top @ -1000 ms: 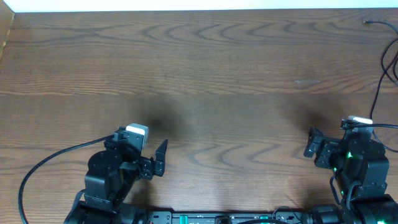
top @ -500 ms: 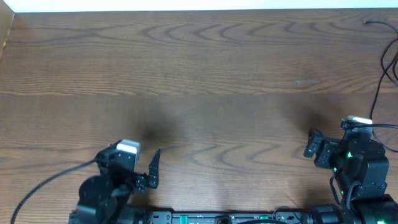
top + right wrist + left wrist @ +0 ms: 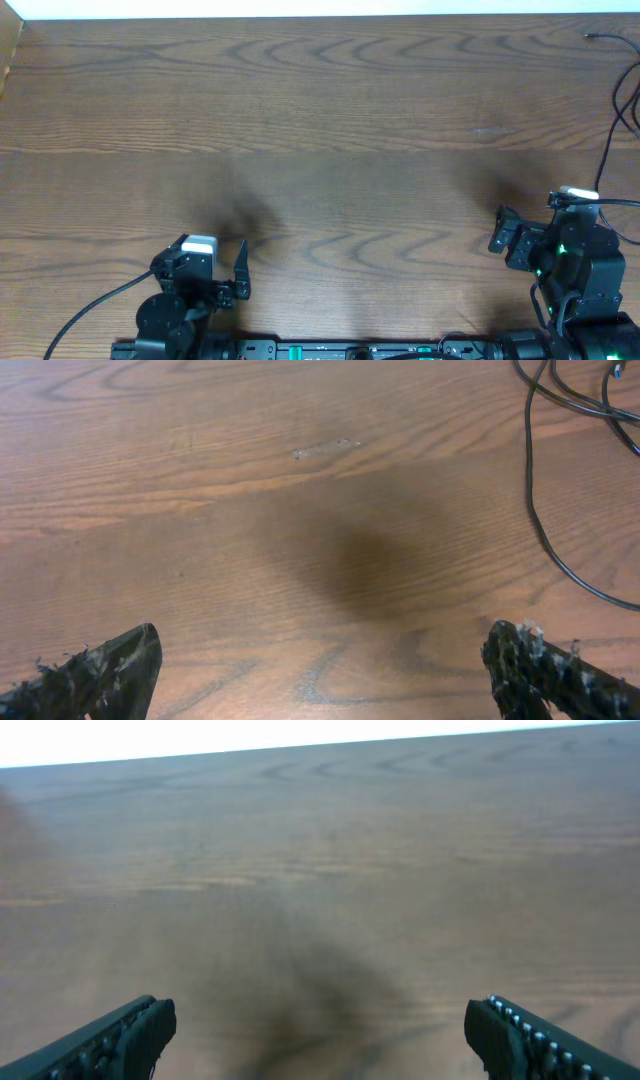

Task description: Untangle cables

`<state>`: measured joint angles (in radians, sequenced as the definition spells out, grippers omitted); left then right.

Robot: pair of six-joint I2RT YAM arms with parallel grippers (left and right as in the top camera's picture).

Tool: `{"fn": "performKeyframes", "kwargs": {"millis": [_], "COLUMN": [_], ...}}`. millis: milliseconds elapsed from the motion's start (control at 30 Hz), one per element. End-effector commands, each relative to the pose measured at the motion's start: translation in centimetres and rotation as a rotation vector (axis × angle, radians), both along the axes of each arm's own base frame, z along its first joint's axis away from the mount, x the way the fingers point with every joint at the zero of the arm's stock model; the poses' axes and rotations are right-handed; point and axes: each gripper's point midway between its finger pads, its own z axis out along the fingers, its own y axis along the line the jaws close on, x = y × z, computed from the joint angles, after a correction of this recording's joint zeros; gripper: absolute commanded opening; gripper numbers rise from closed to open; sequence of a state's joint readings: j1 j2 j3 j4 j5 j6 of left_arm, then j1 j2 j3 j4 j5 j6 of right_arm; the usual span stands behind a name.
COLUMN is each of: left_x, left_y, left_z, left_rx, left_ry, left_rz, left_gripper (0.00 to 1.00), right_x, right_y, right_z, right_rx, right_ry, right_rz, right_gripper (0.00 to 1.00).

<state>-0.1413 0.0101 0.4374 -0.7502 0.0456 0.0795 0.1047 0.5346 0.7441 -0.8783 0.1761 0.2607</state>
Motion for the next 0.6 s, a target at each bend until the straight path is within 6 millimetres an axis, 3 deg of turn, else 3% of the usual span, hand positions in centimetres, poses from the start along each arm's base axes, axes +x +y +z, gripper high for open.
{"fn": "performKeyframes", "kwargs": {"millis": [0,267,567], "left_x": [0.8,4.0,5.6], "left_y": [0.2,-0.2,-0.4], "left_z": [-0.7,-2.1,-2.6], "left_rx": [0.015,-0.001,-0.014], "left_ry": [-0.019,-0.123,-0.217], "left_rz": [0.012,0.012,0.013], "left_gripper": [0.98,0.98,0.98], "right_x": [-0.1,-0.1,-0.1], "right_y": [-0.2,-0.2,-0.2], "right_z": [-0.2,-0.2,-0.2], "right_rx": [0.009,0.009,0.009], "right_ry": [0.003,0.004,0.003], "right_rz": [-0.019,-0.019,-0.019], "right_gripper": [0.99,0.99,0.99]}}
